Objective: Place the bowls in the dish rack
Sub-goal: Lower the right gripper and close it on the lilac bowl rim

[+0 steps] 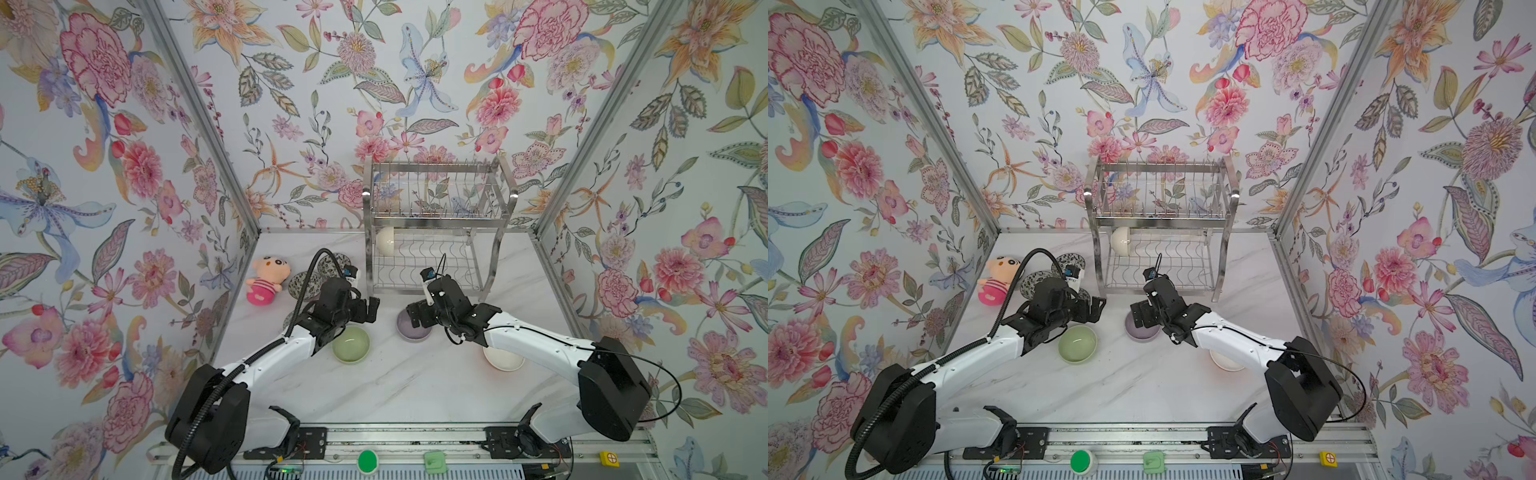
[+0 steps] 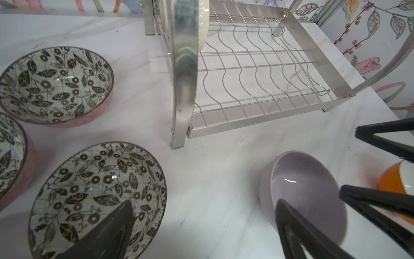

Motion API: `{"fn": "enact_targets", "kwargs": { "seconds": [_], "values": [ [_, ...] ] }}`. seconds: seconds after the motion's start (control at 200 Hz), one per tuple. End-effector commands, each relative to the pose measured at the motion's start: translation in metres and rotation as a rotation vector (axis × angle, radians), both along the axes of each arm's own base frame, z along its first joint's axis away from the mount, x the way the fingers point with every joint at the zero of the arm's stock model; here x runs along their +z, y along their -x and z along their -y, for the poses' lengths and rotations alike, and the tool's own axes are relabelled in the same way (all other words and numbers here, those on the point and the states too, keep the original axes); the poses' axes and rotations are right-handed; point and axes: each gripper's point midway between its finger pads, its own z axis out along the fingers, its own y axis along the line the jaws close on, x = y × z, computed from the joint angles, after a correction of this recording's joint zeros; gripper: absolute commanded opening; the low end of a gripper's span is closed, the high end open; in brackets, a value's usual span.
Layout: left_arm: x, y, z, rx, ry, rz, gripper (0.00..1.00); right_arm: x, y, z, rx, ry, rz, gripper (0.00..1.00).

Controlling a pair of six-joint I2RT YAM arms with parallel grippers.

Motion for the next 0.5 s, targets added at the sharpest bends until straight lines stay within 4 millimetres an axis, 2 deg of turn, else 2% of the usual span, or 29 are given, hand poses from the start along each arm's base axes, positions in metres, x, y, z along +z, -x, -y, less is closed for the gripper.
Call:
{"fn": "enact_targets", "kwargs": {
  "seconds": [0.0, 0.07, 0.215, 0.33, 0.45, 0.495],
  "values": [
    [0.014, 0.003, -0.004, 0.004, 0.079, 0.039, 1.00, -0.009, 0.005, -0.023, -0.004, -0.010, -0.060, 0.86],
    [0.014, 0.006, -0.011, 0.025, 0.089, 0.041, 0.99, -0.020, 0.007, -0.034, 0.008, 0.023, -0.088, 0.78],
    [0.016, 0.009, -0.017, 0.034, 0.145, 0.051, 0.99, -0.034, 0.011, -0.050, 0.023, 0.050, -0.120, 0.69],
    [0.014, 0.010, -0.017, 0.027, 0.157, 0.047, 1.00, -0.044, 0.014, -0.057, 0.030, 0.072, -0.144, 0.62],
    [0.015, 0.011, -0.014, 0.015, 0.177, 0.046, 0.99, -0.053, 0.014, -0.058, 0.024, 0.101, -0.159, 0.47],
    [0.015, 0.012, -0.012, 0.010, 0.183, 0.046, 0.99, -0.055, 0.013, -0.058, 0.021, 0.109, -0.160, 0.45]
  ]
}}
